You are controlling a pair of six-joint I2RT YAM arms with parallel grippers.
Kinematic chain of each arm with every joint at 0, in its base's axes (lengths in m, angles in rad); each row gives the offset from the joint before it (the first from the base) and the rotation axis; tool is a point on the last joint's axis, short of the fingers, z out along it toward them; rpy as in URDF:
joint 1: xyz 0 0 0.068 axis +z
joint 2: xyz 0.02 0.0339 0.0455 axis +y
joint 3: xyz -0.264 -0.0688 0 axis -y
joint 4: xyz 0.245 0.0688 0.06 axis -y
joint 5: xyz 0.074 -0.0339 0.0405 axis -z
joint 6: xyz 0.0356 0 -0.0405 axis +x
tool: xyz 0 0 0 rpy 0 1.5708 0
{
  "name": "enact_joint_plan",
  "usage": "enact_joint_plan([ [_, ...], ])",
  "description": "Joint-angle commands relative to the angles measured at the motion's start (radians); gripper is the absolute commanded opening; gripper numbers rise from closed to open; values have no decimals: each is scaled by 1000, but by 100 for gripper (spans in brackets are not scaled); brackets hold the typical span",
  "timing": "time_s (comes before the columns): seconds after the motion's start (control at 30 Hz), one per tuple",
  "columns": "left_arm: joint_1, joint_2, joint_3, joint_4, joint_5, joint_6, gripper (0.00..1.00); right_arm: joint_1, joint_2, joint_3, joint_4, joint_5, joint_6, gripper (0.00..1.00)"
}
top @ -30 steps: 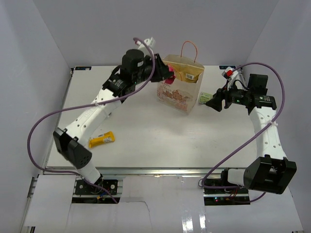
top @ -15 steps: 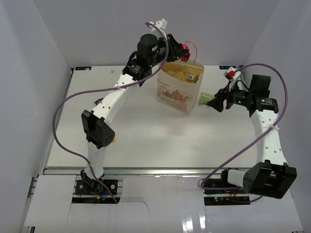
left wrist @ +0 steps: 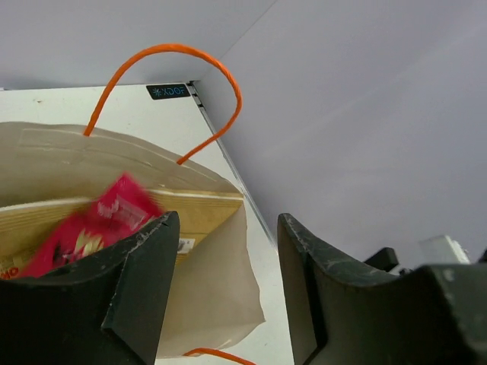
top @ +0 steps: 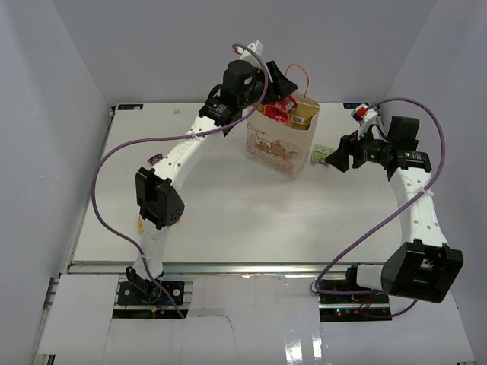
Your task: Place the snacks into the paper bag
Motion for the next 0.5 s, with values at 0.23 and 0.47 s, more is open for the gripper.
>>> enact_joint_plan([
  [0.23, 44, -112, 21, -13, -5, 75, 68, -6, 218, 111, 137, 176, 173, 71],
  [0.47, 85, -492, -420, -61, -139, 258, 72, 0, 544, 381, 25, 327, 203, 72],
])
